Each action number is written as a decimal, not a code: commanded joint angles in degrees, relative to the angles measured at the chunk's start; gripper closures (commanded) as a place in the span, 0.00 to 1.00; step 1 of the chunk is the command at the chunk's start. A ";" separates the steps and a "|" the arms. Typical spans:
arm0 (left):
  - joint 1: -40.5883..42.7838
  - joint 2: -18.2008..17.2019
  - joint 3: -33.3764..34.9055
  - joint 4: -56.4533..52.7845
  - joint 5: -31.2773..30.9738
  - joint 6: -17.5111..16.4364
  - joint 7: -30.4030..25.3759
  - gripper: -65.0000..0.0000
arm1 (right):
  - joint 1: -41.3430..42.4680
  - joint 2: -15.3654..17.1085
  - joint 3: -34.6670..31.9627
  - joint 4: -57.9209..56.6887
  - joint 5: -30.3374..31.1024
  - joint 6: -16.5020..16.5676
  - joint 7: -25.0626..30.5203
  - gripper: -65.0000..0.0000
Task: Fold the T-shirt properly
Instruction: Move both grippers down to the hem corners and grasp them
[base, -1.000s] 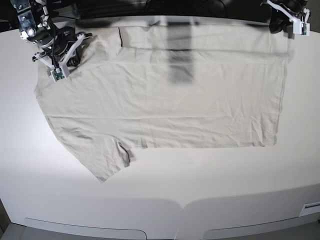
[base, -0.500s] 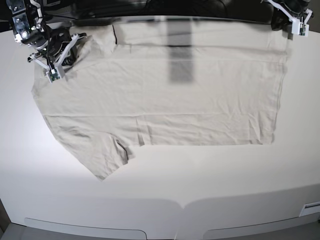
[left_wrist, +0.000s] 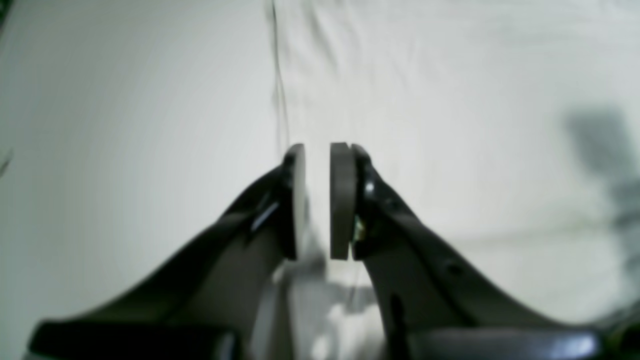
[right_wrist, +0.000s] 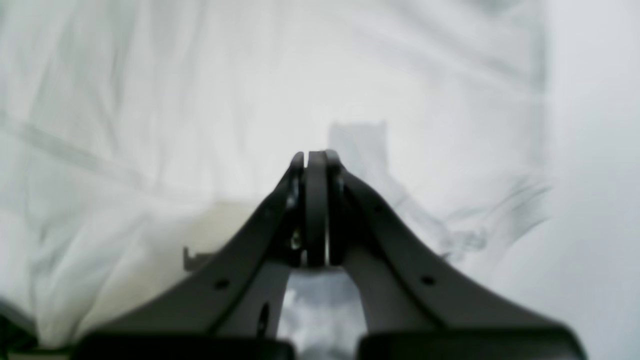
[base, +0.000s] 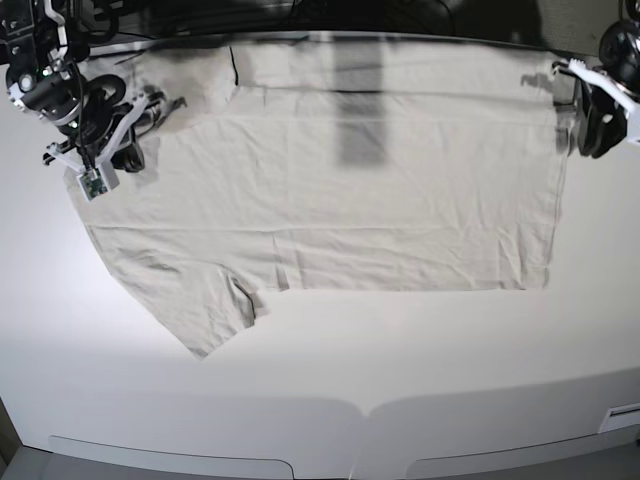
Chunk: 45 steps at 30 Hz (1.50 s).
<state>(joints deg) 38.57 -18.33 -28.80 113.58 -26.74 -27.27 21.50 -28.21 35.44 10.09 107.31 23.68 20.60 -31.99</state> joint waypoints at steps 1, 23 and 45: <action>-1.70 -0.76 -0.42 -0.33 -0.79 0.63 0.42 0.81 | 1.22 0.72 0.39 0.90 1.05 0.13 0.87 0.96; -62.05 -4.66 -0.24 -71.47 -2.49 -12.73 19.54 0.64 | 15.98 0.59 0.35 0.83 3.58 5.09 -14.14 0.63; -69.22 -2.38 21.79 -85.85 7.23 -12.73 10.54 0.67 | 16.00 0.61 0.39 0.83 3.34 5.07 -14.14 0.63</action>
<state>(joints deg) -30.63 -20.01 -7.27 27.88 -22.26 -40.73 28.51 -12.71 35.05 9.93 107.31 26.96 25.80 -47.05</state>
